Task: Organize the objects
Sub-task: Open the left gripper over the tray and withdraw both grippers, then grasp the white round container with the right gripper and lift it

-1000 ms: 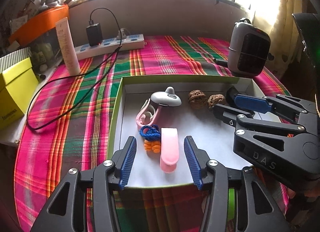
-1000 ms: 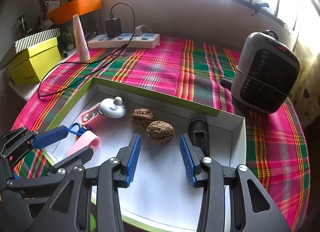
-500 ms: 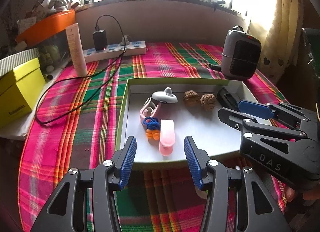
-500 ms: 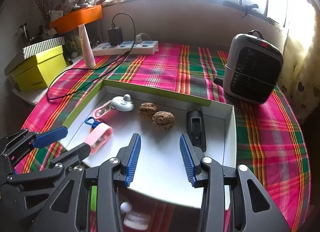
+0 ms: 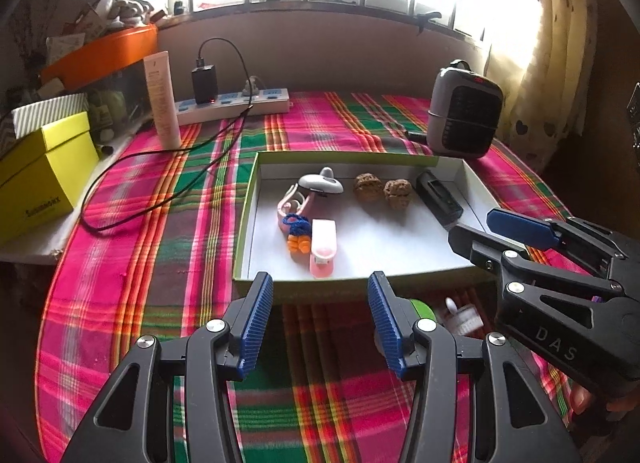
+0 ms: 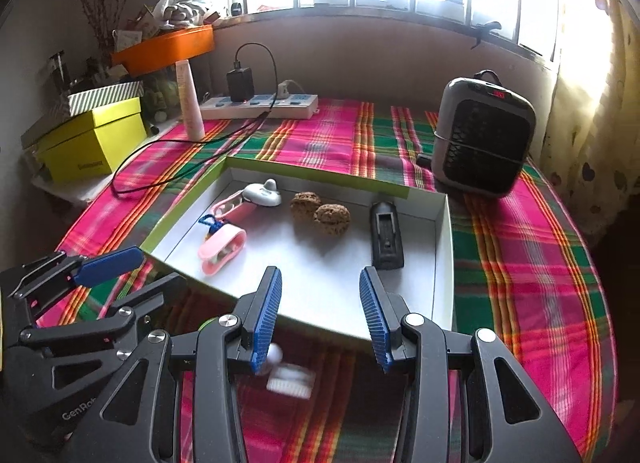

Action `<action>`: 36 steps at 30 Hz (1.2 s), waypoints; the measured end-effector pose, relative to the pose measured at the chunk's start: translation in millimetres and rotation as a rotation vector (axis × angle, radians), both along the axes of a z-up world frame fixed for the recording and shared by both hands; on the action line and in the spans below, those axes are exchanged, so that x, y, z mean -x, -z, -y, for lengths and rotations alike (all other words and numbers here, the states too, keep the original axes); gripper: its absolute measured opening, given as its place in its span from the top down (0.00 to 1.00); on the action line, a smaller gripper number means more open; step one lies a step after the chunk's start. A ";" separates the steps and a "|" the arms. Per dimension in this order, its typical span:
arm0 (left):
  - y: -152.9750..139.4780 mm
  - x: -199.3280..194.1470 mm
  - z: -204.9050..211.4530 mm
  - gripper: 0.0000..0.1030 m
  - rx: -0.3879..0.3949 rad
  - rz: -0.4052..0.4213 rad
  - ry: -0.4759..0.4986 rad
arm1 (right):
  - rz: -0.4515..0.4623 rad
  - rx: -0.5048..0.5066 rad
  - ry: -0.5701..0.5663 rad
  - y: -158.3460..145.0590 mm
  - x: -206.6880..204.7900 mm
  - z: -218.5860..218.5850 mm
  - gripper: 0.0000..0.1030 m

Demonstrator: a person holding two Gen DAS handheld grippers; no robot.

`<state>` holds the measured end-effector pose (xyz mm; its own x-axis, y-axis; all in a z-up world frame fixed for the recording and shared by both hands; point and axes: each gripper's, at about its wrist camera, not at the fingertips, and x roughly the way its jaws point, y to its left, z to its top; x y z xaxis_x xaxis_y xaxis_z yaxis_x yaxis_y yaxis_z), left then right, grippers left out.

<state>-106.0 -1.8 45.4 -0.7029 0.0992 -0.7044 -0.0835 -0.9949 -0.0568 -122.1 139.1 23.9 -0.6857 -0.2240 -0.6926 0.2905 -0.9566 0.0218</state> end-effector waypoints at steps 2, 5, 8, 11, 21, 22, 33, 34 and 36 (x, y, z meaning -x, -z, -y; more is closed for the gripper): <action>0.3 -4.1 -0.8 0.53 0.000 -0.001 0.004 | 0.000 0.000 0.002 1.9 -4.6 -2.4 0.59; 1.7 -10.1 -1.2 0.53 0.001 0.001 0.006 | 0.002 0.000 0.007 3.6 -10.0 -3.3 0.59; 2.8 -15.1 -0.7 0.53 0.000 0.001 0.007 | -0.004 0.001 0.012 5.1 -15.7 -6.1 0.59; 3.5 -19.4 0.4 0.53 -0.002 0.002 0.009 | -0.007 -0.010 0.017 7.2 -21.1 -8.0 0.59; 12.2 -30.5 10.7 0.53 -0.012 0.017 0.006 | 0.005 0.001 0.036 15.2 -36.4 -20.2 0.59; 13.3 -31.0 12.0 0.53 -0.014 0.021 0.004 | 0.005 0.003 0.037 15.6 -37.3 -21.5 0.59; 26.3 -34.8 25.2 0.53 -0.047 0.051 0.007 | 0.043 0.007 0.037 28.4 -43.6 -25.7 0.59; 26.7 -34.6 26.1 0.53 -0.049 0.053 0.004 | 0.047 0.010 0.036 29.6 -43.5 -25.8 0.59; 27.5 -33.7 25.5 0.53 -0.052 0.055 0.007 | 0.058 0.014 0.033 31.9 -42.5 -25.3 0.59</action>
<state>-72.4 -27.3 17.9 -0.6624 0.1415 -0.7356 -0.0861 -0.9899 -0.1129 -79.6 164.4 -8.0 -0.6517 -0.2114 -0.7284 0.2564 -0.9652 0.0508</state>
